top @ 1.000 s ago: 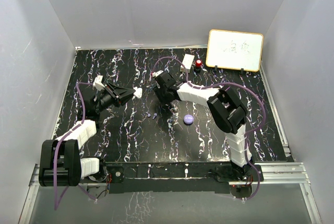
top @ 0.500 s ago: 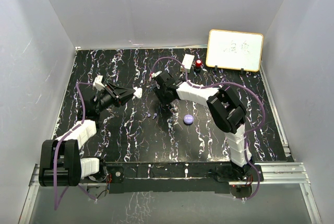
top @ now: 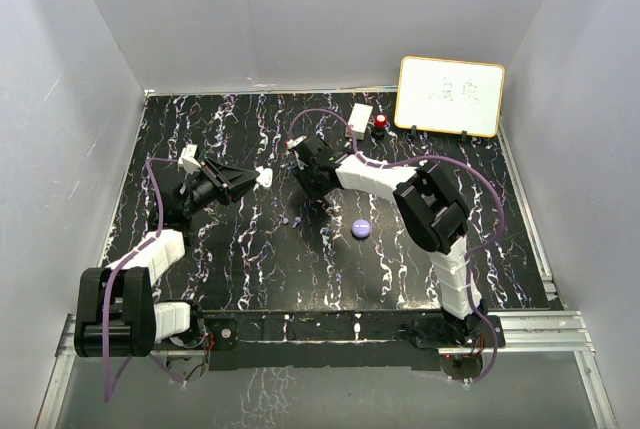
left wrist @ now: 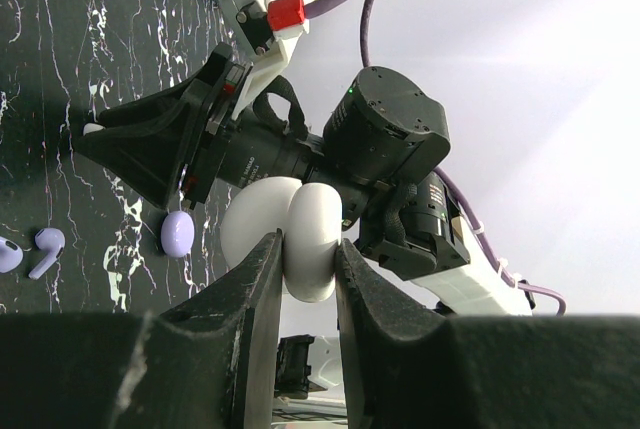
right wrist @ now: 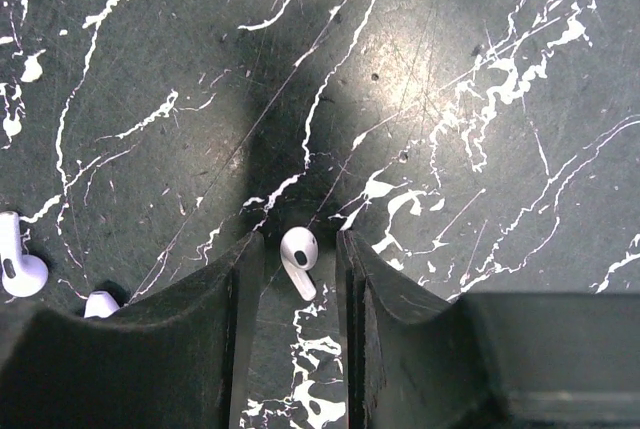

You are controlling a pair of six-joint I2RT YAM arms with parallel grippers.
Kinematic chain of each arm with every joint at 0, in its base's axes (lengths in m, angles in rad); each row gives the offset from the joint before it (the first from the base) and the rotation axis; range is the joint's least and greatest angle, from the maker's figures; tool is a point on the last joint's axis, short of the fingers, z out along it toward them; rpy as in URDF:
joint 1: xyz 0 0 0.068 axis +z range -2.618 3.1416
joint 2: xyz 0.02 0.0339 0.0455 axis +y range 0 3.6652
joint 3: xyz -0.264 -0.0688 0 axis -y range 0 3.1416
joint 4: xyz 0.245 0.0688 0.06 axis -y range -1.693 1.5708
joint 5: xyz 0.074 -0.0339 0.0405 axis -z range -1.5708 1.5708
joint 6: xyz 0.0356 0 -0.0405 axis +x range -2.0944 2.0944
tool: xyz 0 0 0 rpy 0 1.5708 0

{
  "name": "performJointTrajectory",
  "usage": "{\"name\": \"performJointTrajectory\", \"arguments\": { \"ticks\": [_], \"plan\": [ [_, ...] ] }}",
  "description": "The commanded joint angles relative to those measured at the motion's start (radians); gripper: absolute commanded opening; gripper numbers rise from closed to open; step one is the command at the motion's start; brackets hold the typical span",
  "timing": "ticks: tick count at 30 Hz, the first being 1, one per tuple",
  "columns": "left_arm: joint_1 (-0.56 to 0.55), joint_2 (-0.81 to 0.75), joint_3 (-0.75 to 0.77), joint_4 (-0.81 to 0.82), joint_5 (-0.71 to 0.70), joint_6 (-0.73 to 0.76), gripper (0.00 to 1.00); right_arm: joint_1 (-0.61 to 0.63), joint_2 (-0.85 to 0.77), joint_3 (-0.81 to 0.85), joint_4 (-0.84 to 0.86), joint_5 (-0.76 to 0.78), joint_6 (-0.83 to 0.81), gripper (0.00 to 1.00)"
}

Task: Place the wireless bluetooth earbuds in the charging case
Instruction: Pick up the earbud from the center of the board.

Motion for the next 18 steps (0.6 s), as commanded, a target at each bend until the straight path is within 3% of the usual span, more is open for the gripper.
{"name": "performJointTrajectory", "arguments": {
  "ticks": [1,18],
  "plan": [
    [-0.003,-0.021,0.012,0.009,0.015,0.000,0.00,0.001,0.021,0.041,-0.002,-0.009,-0.025,0.32],
    [-0.003,-0.027,0.008,0.005,0.011,0.002,0.00,-0.003,0.027,0.054,-0.029,0.000,-0.023,0.14]
  ]
}}
